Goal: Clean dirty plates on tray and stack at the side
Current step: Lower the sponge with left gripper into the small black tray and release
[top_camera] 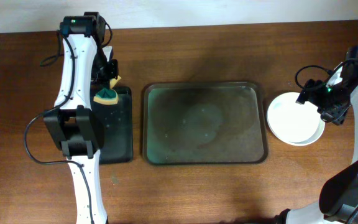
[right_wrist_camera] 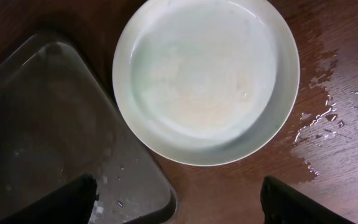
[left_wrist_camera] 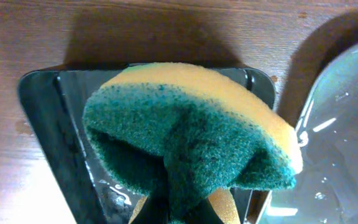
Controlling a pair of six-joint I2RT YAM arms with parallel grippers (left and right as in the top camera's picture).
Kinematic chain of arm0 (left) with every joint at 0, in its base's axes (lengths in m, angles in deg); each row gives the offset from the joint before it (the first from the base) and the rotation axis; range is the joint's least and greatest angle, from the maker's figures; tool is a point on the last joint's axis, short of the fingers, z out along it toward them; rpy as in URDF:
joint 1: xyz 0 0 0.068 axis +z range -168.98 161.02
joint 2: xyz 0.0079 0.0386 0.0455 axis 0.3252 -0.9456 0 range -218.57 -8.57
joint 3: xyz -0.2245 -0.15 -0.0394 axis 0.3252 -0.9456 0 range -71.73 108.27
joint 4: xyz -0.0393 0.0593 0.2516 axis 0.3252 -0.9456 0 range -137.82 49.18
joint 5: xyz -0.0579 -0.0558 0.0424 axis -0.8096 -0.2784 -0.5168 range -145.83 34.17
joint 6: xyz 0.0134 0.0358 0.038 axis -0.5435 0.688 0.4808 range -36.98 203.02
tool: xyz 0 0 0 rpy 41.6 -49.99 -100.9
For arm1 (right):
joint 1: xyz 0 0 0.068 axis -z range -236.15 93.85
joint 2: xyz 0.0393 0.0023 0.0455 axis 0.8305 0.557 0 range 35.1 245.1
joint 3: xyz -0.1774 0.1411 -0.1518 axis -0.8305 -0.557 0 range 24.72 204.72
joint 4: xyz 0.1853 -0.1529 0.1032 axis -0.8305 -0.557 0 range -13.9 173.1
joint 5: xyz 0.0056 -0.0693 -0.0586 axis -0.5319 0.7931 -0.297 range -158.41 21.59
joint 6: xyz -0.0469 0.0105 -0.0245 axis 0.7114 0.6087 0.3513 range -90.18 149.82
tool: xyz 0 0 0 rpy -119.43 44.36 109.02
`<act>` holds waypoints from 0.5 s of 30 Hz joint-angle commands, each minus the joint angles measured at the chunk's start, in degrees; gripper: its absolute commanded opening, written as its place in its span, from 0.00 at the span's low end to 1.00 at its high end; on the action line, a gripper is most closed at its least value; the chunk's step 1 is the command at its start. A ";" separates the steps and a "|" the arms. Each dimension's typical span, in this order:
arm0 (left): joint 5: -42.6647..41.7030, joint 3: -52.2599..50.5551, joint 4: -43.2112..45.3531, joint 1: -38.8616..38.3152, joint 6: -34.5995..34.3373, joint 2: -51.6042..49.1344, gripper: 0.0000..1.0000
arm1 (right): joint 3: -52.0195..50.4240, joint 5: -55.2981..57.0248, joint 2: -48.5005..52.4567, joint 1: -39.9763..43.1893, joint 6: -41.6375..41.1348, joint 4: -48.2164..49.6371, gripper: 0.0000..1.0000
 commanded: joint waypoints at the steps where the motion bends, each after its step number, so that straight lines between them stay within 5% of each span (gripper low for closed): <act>1: 2.12 -0.13 -0.11 -0.13 -1.81 8.02 0.00 | 0.83 -0.33 -0.76 -0.35 0.76 0.33 0.86; 9: 3.06 -7.43 0.35 -0.55 -2.86 21.40 0.00 | 0.83 -0.28 -0.76 -0.35 2.25 0.61 0.92; 15: 2.49 -29.38 11.76 -0.55 -4.83 33.90 0.00 | 0.83 -0.31 -0.76 -0.35 2.27 0.70 0.92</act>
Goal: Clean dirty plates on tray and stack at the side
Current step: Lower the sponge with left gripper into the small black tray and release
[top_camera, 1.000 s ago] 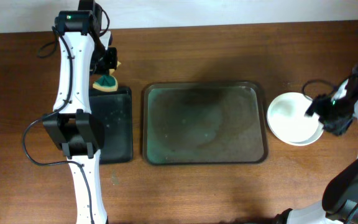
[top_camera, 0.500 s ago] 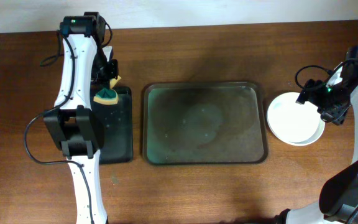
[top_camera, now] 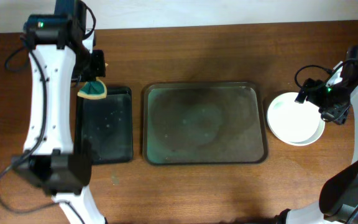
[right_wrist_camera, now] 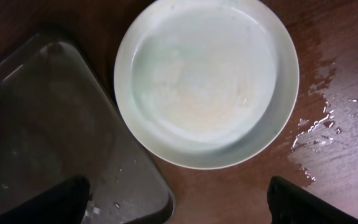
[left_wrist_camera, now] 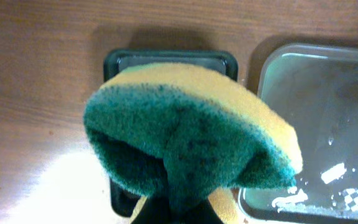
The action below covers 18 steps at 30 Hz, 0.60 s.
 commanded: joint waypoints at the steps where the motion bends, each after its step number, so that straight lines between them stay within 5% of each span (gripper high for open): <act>1: -0.22 -16.68 8.17 -0.11 -2.27 8.11 0.00 | 0.83 -0.31 -0.76 -0.35 0.70 0.15 0.92; 11: -1.27 -56.81 49.09 -0.11 -2.27 12.26 0.00 | 0.83 -0.33 -0.76 -0.35 0.70 0.02 0.93; 17: -1.33 -58.73 51.89 -0.11 -2.25 4.24 0.00 | 0.83 -0.33 -0.76 -0.35 0.70 -0.17 0.93; 18: -1.33 -58.73 51.89 -0.11 -2.25 3.10 0.07 | 0.83 -0.31 -0.76 -0.35 0.70 -0.22 0.93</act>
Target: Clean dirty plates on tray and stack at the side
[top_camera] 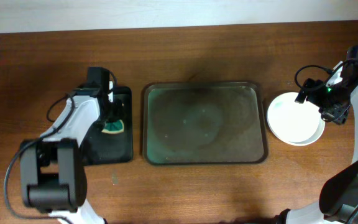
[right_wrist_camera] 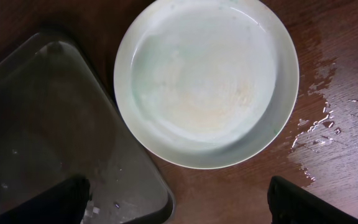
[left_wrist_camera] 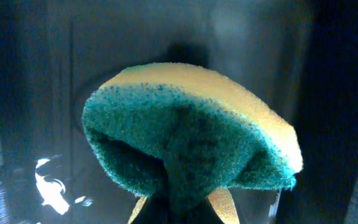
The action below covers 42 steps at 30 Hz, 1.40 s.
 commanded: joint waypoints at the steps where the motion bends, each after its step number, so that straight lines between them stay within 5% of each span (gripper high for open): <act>1: -0.59 -0.31 0.17 -0.11 -0.52 -5.03 0.27 | 0.76 -0.33 -0.76 -0.35 0.61 -0.24 0.93; 2: -0.59 -0.31 0.17 -0.11 -0.52 -5.92 0.58 | 0.76 -0.31 -0.76 -0.35 0.61 -0.50 0.92; 5: -0.61 0.09 -0.11 -0.11 -0.52 -5.79 0.99 | 0.76 -0.33 -0.76 -0.35 0.61 -0.72 0.93; 22: 6.23 22.93 -13.86 0.92 0.57 6.25 1.00 | 8.20 -0.83 -2.71 -0.39 2.19 -8.41 0.98; 42: 7.89 23.12 -13.68 3.28 0.55 9.14 1.00 | 14.60 -0.76 -42.47 -1.05 5.09 -16.74 0.98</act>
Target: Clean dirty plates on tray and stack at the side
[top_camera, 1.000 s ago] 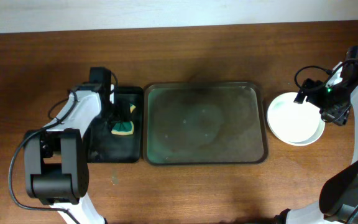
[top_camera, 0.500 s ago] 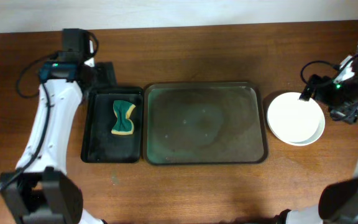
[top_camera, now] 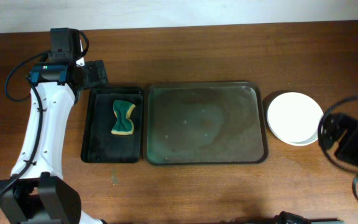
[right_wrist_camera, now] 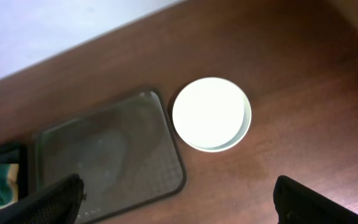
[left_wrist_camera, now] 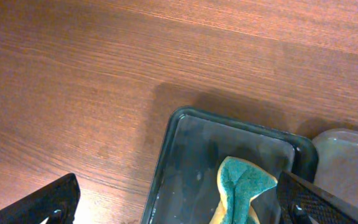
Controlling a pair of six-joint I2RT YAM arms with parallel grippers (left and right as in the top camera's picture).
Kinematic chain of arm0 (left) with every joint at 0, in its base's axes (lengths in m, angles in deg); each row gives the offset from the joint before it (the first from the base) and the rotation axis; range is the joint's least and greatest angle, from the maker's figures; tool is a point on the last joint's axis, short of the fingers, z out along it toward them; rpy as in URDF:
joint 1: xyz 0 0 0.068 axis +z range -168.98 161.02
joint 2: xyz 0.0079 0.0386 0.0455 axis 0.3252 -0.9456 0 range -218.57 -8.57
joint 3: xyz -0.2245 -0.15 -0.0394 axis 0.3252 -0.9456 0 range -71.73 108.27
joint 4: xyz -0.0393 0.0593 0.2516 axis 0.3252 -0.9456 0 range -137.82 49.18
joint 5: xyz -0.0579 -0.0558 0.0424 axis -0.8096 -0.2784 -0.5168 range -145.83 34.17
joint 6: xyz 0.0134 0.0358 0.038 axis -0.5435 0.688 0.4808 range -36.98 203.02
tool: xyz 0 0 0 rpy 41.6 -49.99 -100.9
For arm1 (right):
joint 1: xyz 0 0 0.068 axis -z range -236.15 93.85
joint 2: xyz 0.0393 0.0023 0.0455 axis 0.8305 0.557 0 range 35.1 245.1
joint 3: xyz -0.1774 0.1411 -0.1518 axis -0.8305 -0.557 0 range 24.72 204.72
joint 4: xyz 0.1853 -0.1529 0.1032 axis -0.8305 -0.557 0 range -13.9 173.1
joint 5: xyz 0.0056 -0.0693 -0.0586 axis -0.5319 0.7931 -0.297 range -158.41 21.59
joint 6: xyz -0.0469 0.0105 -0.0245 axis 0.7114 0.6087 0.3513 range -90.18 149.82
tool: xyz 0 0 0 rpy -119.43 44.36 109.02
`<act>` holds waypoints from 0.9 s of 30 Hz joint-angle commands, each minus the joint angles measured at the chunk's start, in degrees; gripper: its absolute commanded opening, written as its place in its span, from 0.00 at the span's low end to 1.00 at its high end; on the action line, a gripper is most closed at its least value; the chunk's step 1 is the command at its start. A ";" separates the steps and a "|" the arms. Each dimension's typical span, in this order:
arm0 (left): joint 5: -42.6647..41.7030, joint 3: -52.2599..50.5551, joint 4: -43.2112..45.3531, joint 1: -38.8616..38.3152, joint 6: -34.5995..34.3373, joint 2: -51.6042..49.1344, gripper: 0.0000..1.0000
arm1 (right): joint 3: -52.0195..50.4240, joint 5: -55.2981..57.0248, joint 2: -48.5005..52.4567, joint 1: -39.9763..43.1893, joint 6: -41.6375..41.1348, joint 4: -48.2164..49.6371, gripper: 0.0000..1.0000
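Observation:
A stack of clean-looking white plates (top_camera: 294, 117) (right_wrist_camera: 211, 114) sits on the table right of the large grey tray (top_camera: 261, 124) (right_wrist_camera: 166, 149), which holds no plate. The green-and-yellow sponge (top_camera: 123, 117) (left_wrist_camera: 244, 193) lies pinched in the small dark tray (top_camera: 92, 146) (left_wrist_camera: 185, 149). My left gripper (left_wrist_camera: 182, 214) is open above that tray's back left corner, holding nothing. High over the table's front right, my right gripper (right_wrist_camera: 179, 211) is open and holds nothing.
The large tray's wet floor shows a faint film. The left arm (top_camera: 42, 124) runs along the table's left side and the right arm (top_camera: 353, 140) sits at the front right edge. Bare wooden table (top_camera: 197, 56) lies behind both trays.
The sponge, then gripped low inside the small tray, now lies loose there. My left gripper has opened and stands higher, toward the back left. My right gripper stands much higher and further from the plates.
My left gripper held the sponge above the small tray's back edge, then a little further left, then low inside the tray. Now the sponge lies released there. My right gripper stayed open low over the stacked plates, and now is pulled far back.

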 commanded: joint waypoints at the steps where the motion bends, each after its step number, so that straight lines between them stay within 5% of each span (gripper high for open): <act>1: 0.66 0.87 -0.07 0.00 0.72 0.55 1.00 | 0.57 -0.48 -3.39 -0.57 0.63 -0.02 0.98; 8: 0.66 0.87 -0.07 -0.13 0.72 0.55 0.99 | 0.39 1.22 -5.90 -0.57 0.63 -2.75 0.98; 13: 0.66 0.87 -0.07 -0.02 0.72 0.55 0.99 | -5.90 1.03 -7.80 -2.19 0.66 6.69 0.98; 27: 0.66 0.87 -0.07 -0.11 0.72 0.55 0.99 | -80.11 1.51 -43.60 -17.22 0.63 77.33 0.98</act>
